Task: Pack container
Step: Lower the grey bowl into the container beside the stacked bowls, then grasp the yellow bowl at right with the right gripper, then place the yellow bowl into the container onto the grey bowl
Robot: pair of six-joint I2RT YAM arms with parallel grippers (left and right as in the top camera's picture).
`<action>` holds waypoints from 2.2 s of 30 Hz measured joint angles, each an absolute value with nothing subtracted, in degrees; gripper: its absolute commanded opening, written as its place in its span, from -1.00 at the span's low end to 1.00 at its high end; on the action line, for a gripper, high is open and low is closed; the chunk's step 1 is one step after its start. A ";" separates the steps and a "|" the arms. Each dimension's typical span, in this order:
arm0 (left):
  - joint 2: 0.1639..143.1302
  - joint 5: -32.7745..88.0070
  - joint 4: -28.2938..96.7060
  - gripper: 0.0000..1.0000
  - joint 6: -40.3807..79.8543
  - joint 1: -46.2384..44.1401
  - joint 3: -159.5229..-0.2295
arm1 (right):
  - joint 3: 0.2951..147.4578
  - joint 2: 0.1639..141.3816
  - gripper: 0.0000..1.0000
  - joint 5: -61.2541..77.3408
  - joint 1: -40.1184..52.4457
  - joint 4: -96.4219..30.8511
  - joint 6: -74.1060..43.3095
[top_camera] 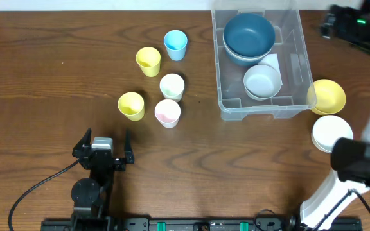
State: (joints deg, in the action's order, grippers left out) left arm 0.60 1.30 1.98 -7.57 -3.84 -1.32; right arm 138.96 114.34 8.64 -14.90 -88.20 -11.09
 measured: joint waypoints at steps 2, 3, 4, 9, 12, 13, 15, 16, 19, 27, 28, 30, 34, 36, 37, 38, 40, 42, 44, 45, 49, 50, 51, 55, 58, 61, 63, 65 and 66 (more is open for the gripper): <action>0.60 1.30 2.00 0.96 -7.55 -3.84 -1.32 | 136.35 113.93 0.98 7.86 -16.91 -88.36 -11.33; 0.60 1.30 1.98 0.96 -7.55 -3.84 -1.32 | 133.78 114.04 0.98 7.64 -17.89 -87.68 -11.51; 0.60 1.30 1.98 0.96 -7.57 -3.84 -1.32 | 130.80 114.32 0.98 7.44 -18.65 -86.41 -11.55; 0.60 1.28 1.98 0.96 -7.55 -3.84 -1.32 | 116.27 117.14 0.99 6.85 -21.80 -78.41 -11.81; 0.60 1.30 2.00 0.96 -7.55 -3.84 -1.32 | 107.79 118.08 0.99 6.63 -24.03 -72.77 -11.97; 0.60 1.28 2.00 0.96 -7.57 -3.84 -1.32 | 105.38 118.08 0.98 6.57 -24.77 -71.29 -11.97; 0.60 1.30 2.00 0.96 -7.55 -3.84 -1.32 | 101.95 118.10 0.98 6.55 -25.96 -69.23 -11.99; 0.60 1.28 1.98 0.96 -7.55 -3.84 -1.32 | 100.31 118.10 0.99 6.46 -26.55 -67.85 -11.99; 0.60 1.28 1.98 0.96 -7.55 -3.84 -1.32 | 96.42 118.10 0.98 6.37 -28.14 -65.08 -11.99; 0.60 1.28 2.00 0.96 -7.55 -3.84 -1.32 | 88.53 118.10 0.82 5.96 -29.67 -56.75 -12.01; 0.60 1.28 1.98 0.96 -7.57 -3.84 -1.32 | 87.66 118.10 0.76 5.96 -29.67 -55.59 -12.08; 0.60 1.28 1.98 0.96 -7.55 -3.84 -1.32 | 86.00 118.10 0.45 5.91 -29.67 -53.36 -12.12; 0.60 1.28 1.98 0.96 -7.55 -3.84 -1.32 | 84.55 118.10 -0.27 5.61 -29.67 -51.33 -12.69; 0.60 1.28 1.98 0.96 -7.55 -3.84 -1.32 | 84.55 118.10 -0.49 5.41 -29.71 -50.57 -12.99; 0.60 1.28 1.98 0.96 -7.57 -3.84 -1.32 | 84.55 118.10 -0.57 5.43 -29.71 -50.26 -13.02; 0.60 1.30 1.98 0.96 -7.55 -3.84 -1.32 | 84.55 118.10 -0.63 5.41 -29.74 -50.04 -13.10; 0.60 1.28 1.98 0.96 -7.55 -3.84 -1.32 | 84.60 118.10 -0.79 5.37 -29.80 -50.00 -13.13; 0.60 1.28 1.98 0.96 -7.55 -3.84 -1.32 | 85.25 118.10 -0.98 5.39 -29.95 -50.94 -13.21; 0.60 1.28 1.98 0.96 -7.55 -3.84 -1.32 | 87.79 118.13 -0.98 5.78 -30.22 -53.63 -13.30; 0.60 1.30 1.98 0.96 -7.55 -3.84 -1.32 | 89.58 118.15 -0.98 5.74 -30.28 -55.07 -13.23; 0.60 1.30 1.98 0.96 -7.57 -3.84 -1.32 | 102.00 118.15 -0.98 7.94 -30.44 -62.24 -12.82; 0.60 1.30 1.98 0.96 -7.55 -3.84 -1.32 | 106.17 118.15 -0.98 9.50 -30.44 -64.51 -12.58; 0.60 1.28 1.98 0.96 -7.55 -3.84 -1.32 | 109.23 118.15 -0.98 10.87 -30.41 -66.06 -12.34; 0.60 1.28 1.98 0.96 -7.55 -3.84 -1.32 | 124.62 118.06 -0.97 21.15 -29.43 -75.79 -10.22; 0.60 1.30 1.98 0.96 -7.57 -3.84 -1.32 | 132.11 117.40 -0.97 25.43 -25.04 -81.62 -7.62; 0.60 1.30 2.00 0.96 -7.55 -3.84 -1.32 | 133.49 116.53 -0.98 24.25 -18.63 -83.50 -6.26; 0.60 1.28 1.98 0.96 -7.55 -3.84 -1.32 | 133.01 116.51 -0.97 22.65 -13.69 -83.37 -5.54; 0.60 1.28 1.98 0.96 -7.55 -3.84 -1.32 | 130.80 116.64 -0.97 21.43 -8.93 -82.24 -5.30; 0.60 1.30 2.00 0.96 -7.55 -3.84 -1.32 | 129.34 116.75 -0.98 20.64 -7.22 -81.62 -5.39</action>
State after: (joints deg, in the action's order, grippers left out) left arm 0.60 1.30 2.00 -7.55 -3.84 -1.32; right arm 129.34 116.75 20.64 -7.22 -81.62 -5.39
